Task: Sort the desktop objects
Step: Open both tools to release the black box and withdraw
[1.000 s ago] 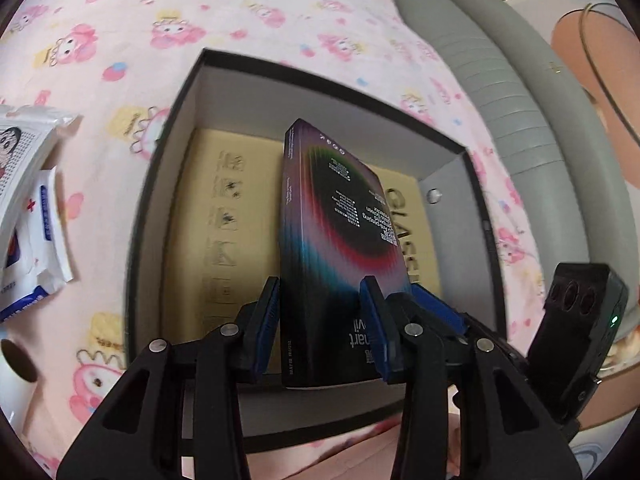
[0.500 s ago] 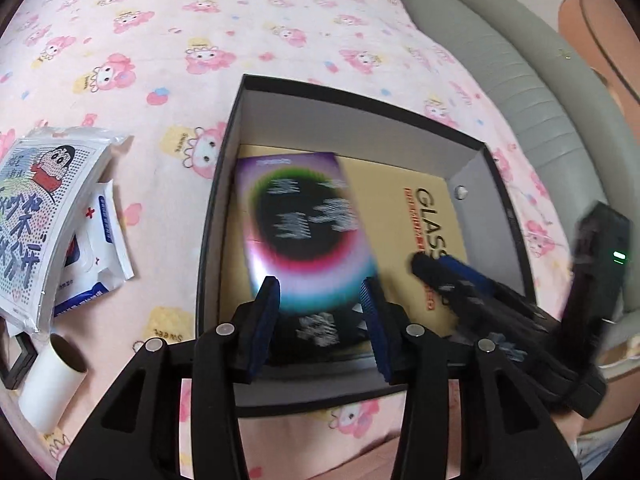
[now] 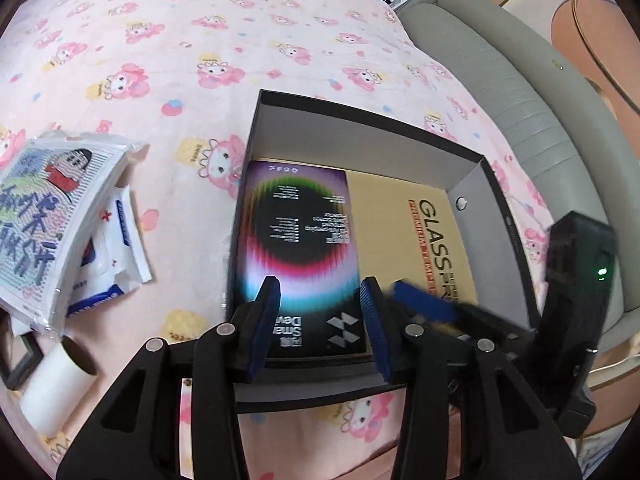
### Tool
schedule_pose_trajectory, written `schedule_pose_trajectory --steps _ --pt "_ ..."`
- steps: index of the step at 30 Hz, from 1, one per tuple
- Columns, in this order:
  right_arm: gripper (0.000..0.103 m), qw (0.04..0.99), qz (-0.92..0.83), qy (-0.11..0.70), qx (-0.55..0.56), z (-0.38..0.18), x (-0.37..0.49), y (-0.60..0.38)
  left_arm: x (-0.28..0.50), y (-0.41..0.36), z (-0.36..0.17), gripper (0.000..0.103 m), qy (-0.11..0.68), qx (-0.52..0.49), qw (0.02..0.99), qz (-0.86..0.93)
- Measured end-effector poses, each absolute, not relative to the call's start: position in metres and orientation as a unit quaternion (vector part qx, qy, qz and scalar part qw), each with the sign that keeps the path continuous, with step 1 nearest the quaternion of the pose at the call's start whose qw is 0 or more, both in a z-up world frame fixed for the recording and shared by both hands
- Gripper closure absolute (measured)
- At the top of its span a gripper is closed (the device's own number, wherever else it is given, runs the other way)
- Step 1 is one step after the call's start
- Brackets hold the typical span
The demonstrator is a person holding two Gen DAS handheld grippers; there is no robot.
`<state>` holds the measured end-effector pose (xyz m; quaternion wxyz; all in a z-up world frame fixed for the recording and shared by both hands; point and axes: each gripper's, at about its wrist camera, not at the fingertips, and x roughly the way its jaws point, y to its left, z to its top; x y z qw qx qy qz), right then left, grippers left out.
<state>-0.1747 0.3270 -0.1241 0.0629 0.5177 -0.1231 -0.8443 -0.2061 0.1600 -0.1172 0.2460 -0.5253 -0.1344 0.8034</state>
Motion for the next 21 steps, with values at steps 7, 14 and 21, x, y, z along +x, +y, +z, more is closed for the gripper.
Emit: schedule_pose_trajectory --steps 7,14,21 --pt "0.059 0.05 -0.852 -0.106 0.511 -0.113 -0.159 0.33 -0.195 0.151 -0.111 0.061 -0.136 -0.511 0.24 0.814" --pt "0.057 0.071 -0.875 -0.12 0.463 -0.076 -0.123 0.317 -0.147 0.127 -0.084 0.061 -0.11 -0.468 0.233 0.845" --pt "0.057 0.113 -0.885 -0.117 0.436 -0.054 -0.096 0.273 -0.099 0.09 -0.051 0.06 -0.107 -0.438 0.227 0.863"
